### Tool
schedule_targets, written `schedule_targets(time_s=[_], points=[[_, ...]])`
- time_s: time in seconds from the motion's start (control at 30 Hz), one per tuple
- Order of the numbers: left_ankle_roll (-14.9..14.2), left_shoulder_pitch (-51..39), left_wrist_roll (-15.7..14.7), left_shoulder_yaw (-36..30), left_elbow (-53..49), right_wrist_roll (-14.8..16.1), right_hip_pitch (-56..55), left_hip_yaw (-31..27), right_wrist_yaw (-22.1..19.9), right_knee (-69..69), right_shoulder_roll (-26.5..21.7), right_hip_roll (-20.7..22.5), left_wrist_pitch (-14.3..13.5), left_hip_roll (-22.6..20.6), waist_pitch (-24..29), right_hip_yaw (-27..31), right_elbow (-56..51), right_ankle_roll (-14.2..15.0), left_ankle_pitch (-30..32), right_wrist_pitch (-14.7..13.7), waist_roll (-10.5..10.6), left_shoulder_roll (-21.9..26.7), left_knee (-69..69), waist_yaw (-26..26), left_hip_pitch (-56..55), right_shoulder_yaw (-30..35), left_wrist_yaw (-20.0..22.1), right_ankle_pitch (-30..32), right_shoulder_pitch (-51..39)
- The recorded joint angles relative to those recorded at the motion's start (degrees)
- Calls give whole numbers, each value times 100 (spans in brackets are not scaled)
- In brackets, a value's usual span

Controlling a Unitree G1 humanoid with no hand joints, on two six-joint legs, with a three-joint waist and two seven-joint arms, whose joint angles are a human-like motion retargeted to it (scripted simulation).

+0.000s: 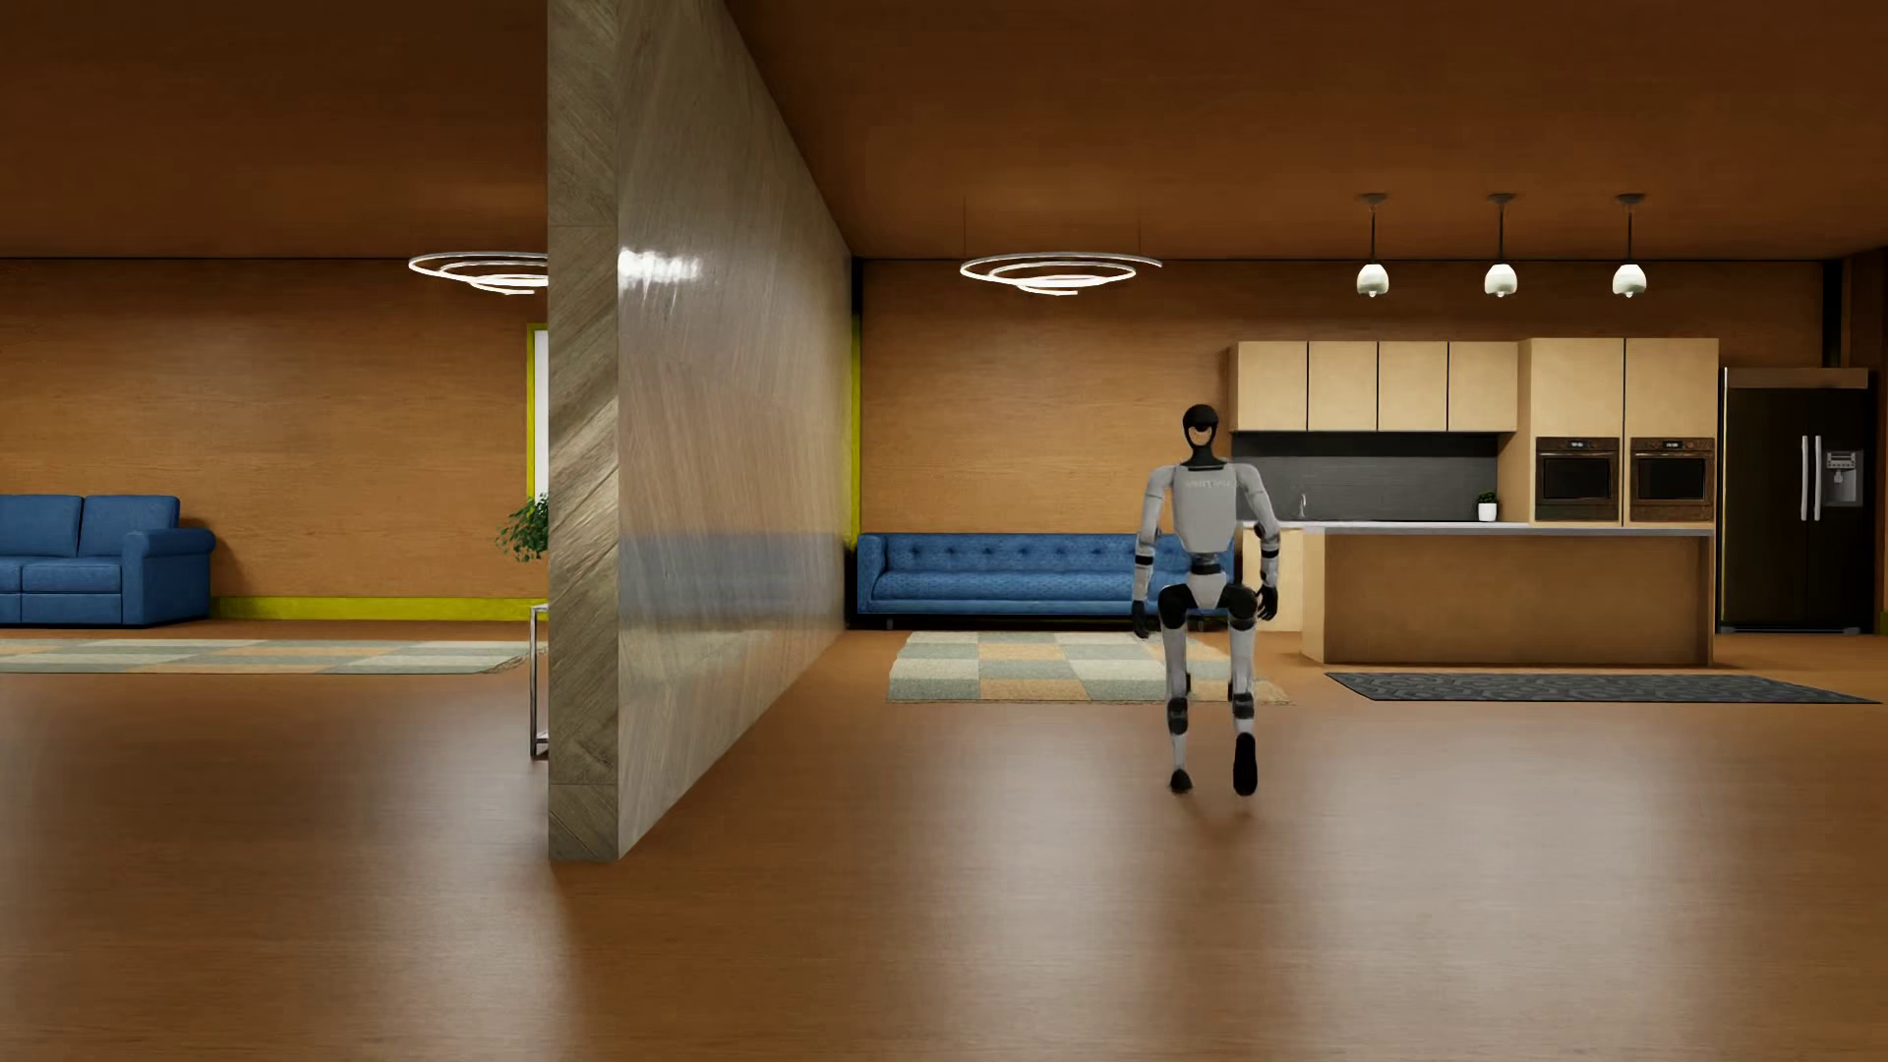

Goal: Go forward

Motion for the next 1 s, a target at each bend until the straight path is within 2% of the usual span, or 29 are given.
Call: schedule_targets(time_s=[0.07,0.1,0.2,0.23,0.27,0.3,0.33,0.37,0.4,0.43,0.47,0.5,0.53,0.6,0.63,0.7,0.77,0.8,0.83,0.87,0.9,0.93,0.97,1.0], points=[[0,-304,0,-10,-198,0,-834,0,0,417,134,70,0,-55,148,0,170,0,-143,0,113,73,-422,-552,900,44,0,-928,128],[0,-487,0,66,-263,0,-1239,0,0,64,195,106,0,-30,173,0,217,0,-207,0,164,126,-664,-858,1309,118,0,-1059,234],[0,-883,0,507,-913,0,-1965,0,0,-2320,154,128,0,77,277,0,-114,0,-615,0,268,292,-1092,-1611,2270,298,0,165,682],[0,-1003,0,608,-1161,0,-2057,0,0,-3315,172,119,0,100,258,0,-174,0,-774,0,233,377,-1153,-1774,2487,413,0,99,808],[0,-1119,0,753,-1332,0,-1993,0,0,-4217,227,171,0,107,218,0,-185,0,-934,0,198,437,-1202,-1860,2730,371,0,-1044,899],[0,-1218,0,833,-1432,0,-1869,0,0,-4505,270,178,0,157,189,0,-95,0,-1050,0,173,477,-1237,-1964,3006,480,0,-2632,982],[0,-1258,0,962,-1510,0,-1887,0,0,-4479,307,188,0,226,162,0,-38,0,-1025,0,175,484,-1147,-2091,3152,494,0,-3088,1021],[0,-1310,0,977,-1477,0,-2118,0,0,-4456,324,301,0,301,133,0,66,0,-799,0,221,486,-955,-2059,3255,601,0,-2500,1079],[0,-1250,0,1107,-1437,0,-2123,0,0,-4328,348,494,0,400,88,0,225,0,-368,0,256,448,-723,-2063,3325,678,0,-1536,1091],[0,-1111,0,1124,-1251,0,-2147,0,0,-4125,376,644,0,466,11,0,461,0,475,0,307,374,-369,-2010,3367,691,0,-906,1099],[0,-916,0,1208,-967,0,-2110,0,0,-3818,383,788,0,637,-113,0,640,0,1603,0,369,273,365,-1954,3061,657,0,-642,1127],[0,-835,0,1111,-735,0,-1881,0,0,-3662,414,890,0,750,-122,0,765,0,2418,0,352,233,1200,-1893,2616,587,0,-815,1079],[0,-775,0,990,-485,0,-1607,0,0,-3580,391,1010,0,845,-87,0,646,0,2357,0,351,197,2181,-1841,2027,460,0,-1065,1072],[0,-740,0,659,31,0,-781,0,0,-3660,355,1066,0,849,5,0,626,0,397,0,233,139,3565,-1417,1016,378,0,-1708,908],[0,-708,0,669,155,0,-263,0,0,-3883,293,1029,0,815,36,0,588,0,104,0,183,91,3723,-1100,614,315,0,-2072,726],[0,-453,0,586,64,0,587,0,0,-4198,117,824,0,760,120,0,339,0,-89,0,70,43,3076,-518,-87,230,0,-2663,422],[0,-167,0,596,-173,0,1326,0,0,-4446,-9,622,0,755,154,0,180,0,189,0,2,23,1383,-64,-491,27,0,-3229,35],[0,-86,0,435,-242,0,1593,0,0,-4513,-56,572,0,763,135,0,70,0,546,0,-2,30,276,123,-566,-84,0,-3501,-150],[0,-14,0,560,-271,0,1724,0,0,-4521,-81,554,0,750,48,0,-13,0,846,0,9,-1,-584,252,-630,-206,0,-3715,-344],[0,57,0,510,-123,0,1891,0,0,-4508,-78,465,0,711,-15,0,-133,0,2494,0,-7,-15,-3243,343,-573,-288,0,-3838,-495],[0,120,0,587,-72,0,2049,0,0,-4492,-73,384,0,682,-17,0,-234,0,1805,0,-9,-56,-1686,433,-698,-360,0,-3766,-633],[0,159,0,534,28,0,2201,0,0,-4410,-42,265,0,598,10,0,-348,0,892,0,-51,-70,-1081,505,-889,-509,0,-3402,-675],[0,204,0,359,163,0,2179,0,0,-4025,23,174,0,509,-33,0,-330,0,1191,0,-65,-95,-751,622,-950,-542,0,-2748,-663],[0,275,0,367,298,0,2038,0,0,-3388,139,122,0,423,-97,0,-321,0,1199,0,-113,-130,-312,607,-968,-629,0,-1785,-511]])
